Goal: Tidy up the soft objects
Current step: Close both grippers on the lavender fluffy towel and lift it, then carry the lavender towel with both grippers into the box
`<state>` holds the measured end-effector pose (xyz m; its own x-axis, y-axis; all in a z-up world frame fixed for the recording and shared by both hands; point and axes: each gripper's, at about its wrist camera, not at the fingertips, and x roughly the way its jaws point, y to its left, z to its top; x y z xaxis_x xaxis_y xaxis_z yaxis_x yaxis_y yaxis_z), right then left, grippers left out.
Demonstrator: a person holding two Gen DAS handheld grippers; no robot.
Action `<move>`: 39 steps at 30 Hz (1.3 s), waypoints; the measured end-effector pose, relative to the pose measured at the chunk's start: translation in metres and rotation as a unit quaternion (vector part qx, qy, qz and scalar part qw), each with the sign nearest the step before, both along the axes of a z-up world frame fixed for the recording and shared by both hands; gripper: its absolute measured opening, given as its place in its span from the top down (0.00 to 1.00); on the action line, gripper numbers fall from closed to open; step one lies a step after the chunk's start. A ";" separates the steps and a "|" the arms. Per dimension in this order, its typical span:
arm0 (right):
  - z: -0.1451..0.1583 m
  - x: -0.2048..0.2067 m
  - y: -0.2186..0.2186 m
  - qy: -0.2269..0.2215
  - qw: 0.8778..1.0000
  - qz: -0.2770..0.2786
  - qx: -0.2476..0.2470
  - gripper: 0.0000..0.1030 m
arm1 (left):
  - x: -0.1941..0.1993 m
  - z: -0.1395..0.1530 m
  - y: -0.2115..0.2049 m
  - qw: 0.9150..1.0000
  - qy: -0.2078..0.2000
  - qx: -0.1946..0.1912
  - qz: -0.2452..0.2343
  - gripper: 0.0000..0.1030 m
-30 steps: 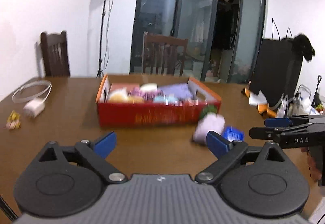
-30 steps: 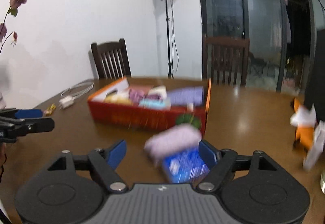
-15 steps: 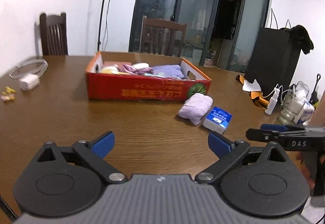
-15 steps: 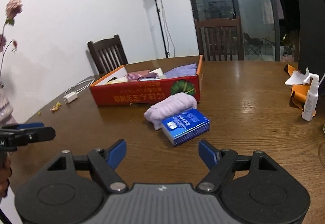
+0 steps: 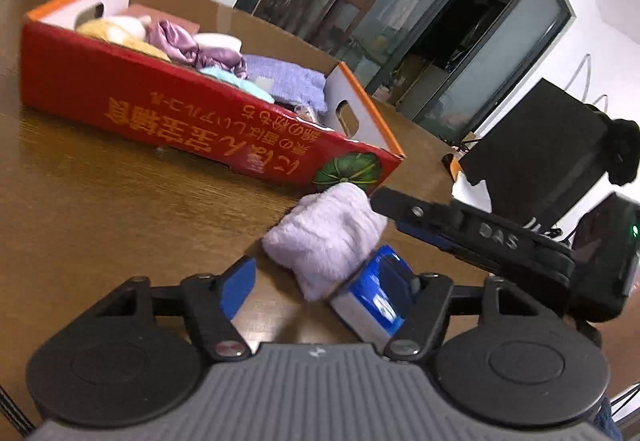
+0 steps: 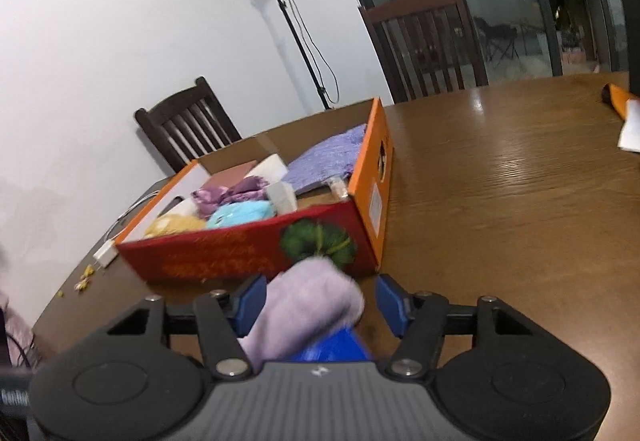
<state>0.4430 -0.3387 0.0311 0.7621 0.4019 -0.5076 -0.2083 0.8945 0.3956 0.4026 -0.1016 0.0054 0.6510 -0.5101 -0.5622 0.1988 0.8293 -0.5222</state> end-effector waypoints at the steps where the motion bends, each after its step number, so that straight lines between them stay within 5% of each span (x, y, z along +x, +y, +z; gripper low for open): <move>1: -0.003 0.009 0.001 0.005 1.000 0.000 0.001 0.44 | 0.004 -0.002 -0.001 1.000 -0.003 -0.001 0.003 0.38; 5: -0.014 0.023 0.006 0.016 1.000 0.018 0.013 0.69 | 0.013 -0.008 -0.001 1.000 -0.015 -0.005 0.003 0.58; 15: 0.007 -0.003 0.026 -0.024 0.999 0.022 -0.014 0.78 | 0.001 0.006 0.012 0.999 -0.044 -0.023 0.010 0.86; 20: 0.034 -0.055 0.044 -0.064 0.997 0.023 0.021 0.78 | -0.047 0.033 0.043 0.996 -0.090 -0.004 0.003 0.86; 29: -0.012 -0.173 0.077 -0.002 0.999 -0.008 0.049 0.74 | -0.132 0.013 0.076 0.996 -0.071 0.059 0.005 0.83; 31: -0.012 -0.189 0.083 -0.001 0.999 0.003 0.037 0.74 | -0.139 0.014 0.087 0.995 -0.078 0.051 0.019 0.73; 33: -0.005 -0.205 0.084 -0.018 1.000 -0.001 0.018 0.66 | -0.149 0.019 0.099 0.994 -0.093 0.049 0.039 0.52; 39: 0.003 -0.212 0.079 -0.037 0.999 -0.011 0.010 0.59 | -0.163 0.021 0.110 0.995 -0.092 0.029 0.033 0.46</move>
